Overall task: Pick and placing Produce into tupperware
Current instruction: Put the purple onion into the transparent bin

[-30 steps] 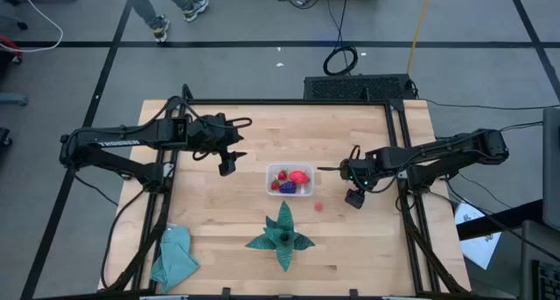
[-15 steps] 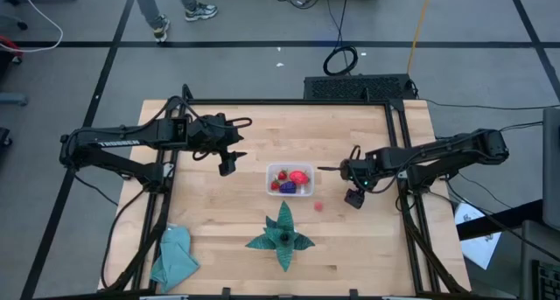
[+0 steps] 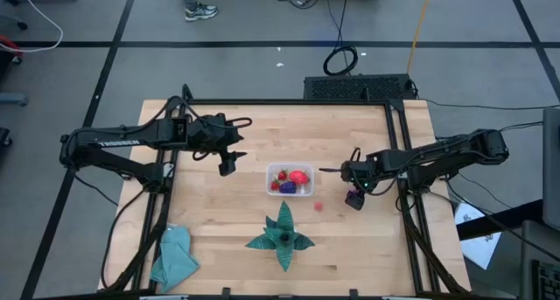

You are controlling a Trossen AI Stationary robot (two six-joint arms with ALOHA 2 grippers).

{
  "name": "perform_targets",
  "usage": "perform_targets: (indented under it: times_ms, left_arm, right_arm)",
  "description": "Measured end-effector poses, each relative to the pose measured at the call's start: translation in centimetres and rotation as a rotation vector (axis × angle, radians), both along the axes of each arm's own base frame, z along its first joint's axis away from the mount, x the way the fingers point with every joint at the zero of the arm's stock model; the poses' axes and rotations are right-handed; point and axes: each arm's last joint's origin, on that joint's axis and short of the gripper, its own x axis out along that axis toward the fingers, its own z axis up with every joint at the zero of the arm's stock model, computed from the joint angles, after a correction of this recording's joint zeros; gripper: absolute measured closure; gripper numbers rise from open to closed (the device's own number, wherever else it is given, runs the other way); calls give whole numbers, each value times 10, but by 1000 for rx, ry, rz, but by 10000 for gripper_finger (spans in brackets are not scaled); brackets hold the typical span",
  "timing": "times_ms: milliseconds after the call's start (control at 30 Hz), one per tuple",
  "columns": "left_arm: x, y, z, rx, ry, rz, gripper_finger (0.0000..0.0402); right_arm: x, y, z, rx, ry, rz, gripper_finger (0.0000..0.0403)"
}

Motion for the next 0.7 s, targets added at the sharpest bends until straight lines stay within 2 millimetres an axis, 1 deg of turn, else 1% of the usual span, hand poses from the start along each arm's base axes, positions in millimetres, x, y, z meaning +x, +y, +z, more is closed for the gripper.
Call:
perform_targets:
  times_ms: [300,700]
  left_arm:
    - [0,0,0,-1,-1,1,158]
    - [0,0,0,-2,-1,2,158]
  right_arm:
    - [0,0,0,-3,-8,12,135]
    - [0,0,0,-3,-8,13,181]
